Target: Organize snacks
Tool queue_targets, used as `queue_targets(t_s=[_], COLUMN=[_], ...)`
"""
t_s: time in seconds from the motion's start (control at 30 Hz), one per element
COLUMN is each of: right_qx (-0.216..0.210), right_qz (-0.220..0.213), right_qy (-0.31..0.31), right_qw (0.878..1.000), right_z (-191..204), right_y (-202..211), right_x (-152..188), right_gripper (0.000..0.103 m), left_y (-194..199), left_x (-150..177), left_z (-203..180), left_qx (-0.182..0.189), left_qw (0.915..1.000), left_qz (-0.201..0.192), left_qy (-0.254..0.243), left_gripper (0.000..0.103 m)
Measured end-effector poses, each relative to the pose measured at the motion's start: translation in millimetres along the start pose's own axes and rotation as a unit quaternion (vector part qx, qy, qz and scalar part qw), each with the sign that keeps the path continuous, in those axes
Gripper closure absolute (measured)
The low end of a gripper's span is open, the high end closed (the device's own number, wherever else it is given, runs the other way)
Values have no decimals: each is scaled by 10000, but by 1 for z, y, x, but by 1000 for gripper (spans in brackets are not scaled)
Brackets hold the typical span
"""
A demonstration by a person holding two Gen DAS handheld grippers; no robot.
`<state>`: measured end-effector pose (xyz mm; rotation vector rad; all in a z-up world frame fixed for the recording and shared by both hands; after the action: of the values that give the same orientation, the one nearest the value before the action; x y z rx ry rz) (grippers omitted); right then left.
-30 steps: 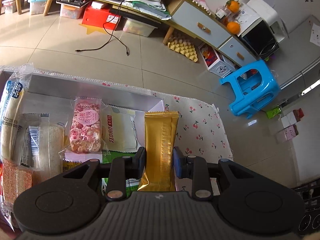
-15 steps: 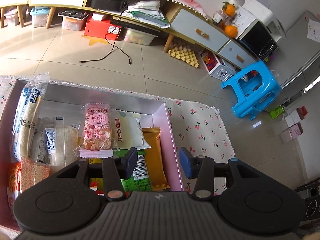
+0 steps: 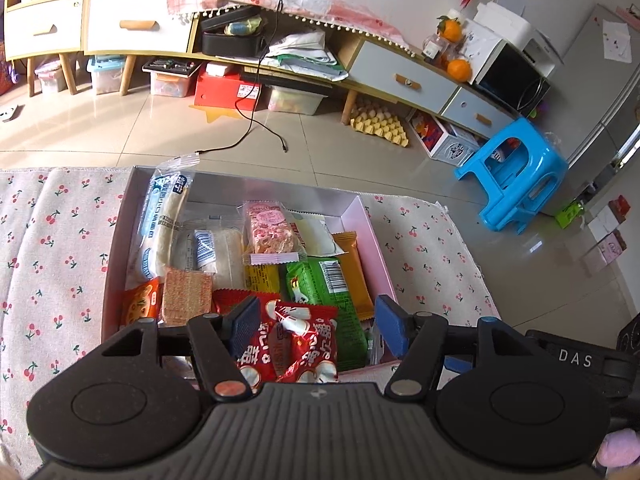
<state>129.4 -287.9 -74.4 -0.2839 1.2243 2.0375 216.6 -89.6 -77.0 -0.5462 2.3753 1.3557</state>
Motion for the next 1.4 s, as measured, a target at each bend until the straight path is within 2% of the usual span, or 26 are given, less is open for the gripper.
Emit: queue_targets(t_s=[0.4,0.67,0.77,0.87,0.97,1.2,1.33,1.4], right_qx=[340,580,651,774,918,1198,1258,1379], right_qz=[136,290,357,418,503,555,485,451], right_qy=[706,1296,1490,1734,1893,2079,2065,2119], right_qw=[9968,9894,9861,9809,9763,9692,9691,9665], right_z=[16,28,33,37,36,38,45,49], right_y=[20,25,27,28,30,36,38,38], right_x=[22,41,49,59,72,90,93,94], right_gripper=[29,22,18,18,18,18,18,15], left_y=[31,44,52,59,63,79,82,83], left_x=[37,64,72,83,90,97,101,103], left_z=[23,44,49,61,69,76,79,80], left_qx=[-229,-567,-670,-836,-967,-1113,-1420,-1542], left_qw=[9996,9983,9973,9953,9944,9919,9874,9854], left_qz=[-113,-96,-264,-477,-417,-600,-701,-715], left_qy=[-122,-120,-137,-26,12,-91,-28,-2], left_gripper=[15,5,1,1,1,1,1,1])
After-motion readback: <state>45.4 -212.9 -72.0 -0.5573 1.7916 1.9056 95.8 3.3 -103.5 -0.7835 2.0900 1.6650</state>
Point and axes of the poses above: each gripper's, at about its wrist camera, not at the fingertips, and y roughly against the way its jaws point, z to its left, x to its underside, the point moved 6 cm from there along -y, roughly the way its jaws point, and after that the axes turned 15 degrees about y, right-handed, at the moved point
